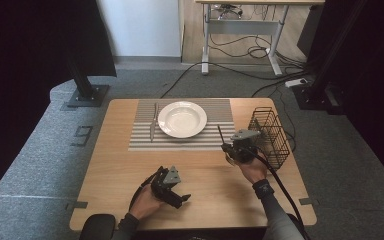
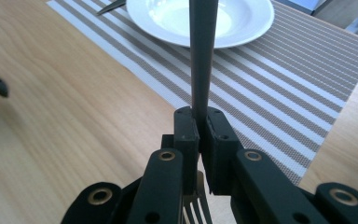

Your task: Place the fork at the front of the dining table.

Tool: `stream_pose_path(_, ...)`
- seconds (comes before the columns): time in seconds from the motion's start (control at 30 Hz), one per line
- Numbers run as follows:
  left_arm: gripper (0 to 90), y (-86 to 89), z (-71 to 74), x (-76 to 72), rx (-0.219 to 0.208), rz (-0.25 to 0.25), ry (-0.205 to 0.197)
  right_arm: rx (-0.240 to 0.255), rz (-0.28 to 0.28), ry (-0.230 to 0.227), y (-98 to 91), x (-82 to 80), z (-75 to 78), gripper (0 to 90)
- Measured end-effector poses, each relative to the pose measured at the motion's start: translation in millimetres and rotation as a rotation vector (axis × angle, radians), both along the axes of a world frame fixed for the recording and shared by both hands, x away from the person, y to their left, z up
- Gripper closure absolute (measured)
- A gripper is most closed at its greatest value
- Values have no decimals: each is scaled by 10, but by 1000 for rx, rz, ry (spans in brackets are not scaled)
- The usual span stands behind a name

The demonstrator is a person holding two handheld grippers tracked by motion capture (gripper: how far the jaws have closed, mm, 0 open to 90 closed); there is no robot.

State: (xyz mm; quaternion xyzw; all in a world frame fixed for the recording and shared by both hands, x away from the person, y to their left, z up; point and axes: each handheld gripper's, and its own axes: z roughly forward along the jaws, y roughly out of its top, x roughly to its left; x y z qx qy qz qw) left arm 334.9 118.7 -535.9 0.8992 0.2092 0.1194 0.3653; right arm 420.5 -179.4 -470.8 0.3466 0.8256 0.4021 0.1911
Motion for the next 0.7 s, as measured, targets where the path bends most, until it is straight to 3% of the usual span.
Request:
stream_pose_path(0.3,1,-25,-118,-2,11,-17,34,-28,-33,-1,74,239,53,842)
stream_pose_path(0.7,24,-54,-130,-16,32,-32,47,-51,-106,20,130,635,2,841)
